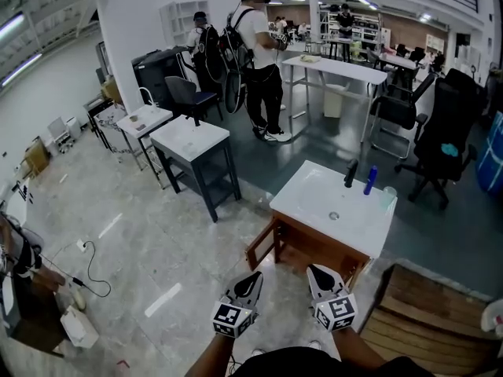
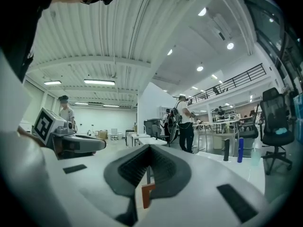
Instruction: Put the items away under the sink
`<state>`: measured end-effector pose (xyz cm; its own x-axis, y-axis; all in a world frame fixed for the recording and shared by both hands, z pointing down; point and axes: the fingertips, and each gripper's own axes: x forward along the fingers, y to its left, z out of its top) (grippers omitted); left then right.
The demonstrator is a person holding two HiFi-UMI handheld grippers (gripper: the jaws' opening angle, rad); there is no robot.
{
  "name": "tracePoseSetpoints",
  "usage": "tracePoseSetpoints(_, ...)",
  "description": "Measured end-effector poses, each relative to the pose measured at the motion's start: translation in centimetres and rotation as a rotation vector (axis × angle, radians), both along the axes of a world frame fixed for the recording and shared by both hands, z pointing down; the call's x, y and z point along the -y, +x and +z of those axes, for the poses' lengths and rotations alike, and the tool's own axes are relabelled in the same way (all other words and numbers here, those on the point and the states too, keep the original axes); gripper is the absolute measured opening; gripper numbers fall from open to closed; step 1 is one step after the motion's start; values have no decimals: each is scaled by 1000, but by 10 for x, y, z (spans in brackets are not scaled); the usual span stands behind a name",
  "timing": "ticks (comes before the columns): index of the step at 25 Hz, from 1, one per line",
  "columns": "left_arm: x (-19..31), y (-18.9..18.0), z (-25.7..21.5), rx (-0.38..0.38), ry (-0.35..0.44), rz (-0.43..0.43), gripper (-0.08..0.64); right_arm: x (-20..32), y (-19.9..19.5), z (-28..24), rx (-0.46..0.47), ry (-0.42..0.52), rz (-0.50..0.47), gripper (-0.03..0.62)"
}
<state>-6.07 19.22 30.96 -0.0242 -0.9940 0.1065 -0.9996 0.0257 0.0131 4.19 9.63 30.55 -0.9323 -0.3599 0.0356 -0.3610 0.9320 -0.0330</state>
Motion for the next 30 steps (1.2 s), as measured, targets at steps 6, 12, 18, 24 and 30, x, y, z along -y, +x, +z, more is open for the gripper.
tracePoseSetpoints(6,-22,-24,6,7,-11,22,21,-20,-22,4,2,-23,29,18)
tracePoseSetpoints(12,-38,-41,10,-4,-5,47,21,-36,-33,11,7,-58,64,18)
tracePoseSetpoints(18,-31,-45,15,-13,-12,85,21,-35,-35,13,-11,-56,90,18)
tracePoseSetpoints(24,-9,-48,24,-30,-34,114,21,-14,-41,19,-24,-69,101,18)
tracePoseSetpoints(30,45,-50,27,-27,-51,164,21,33,-42,22,-27,-79,135,18)
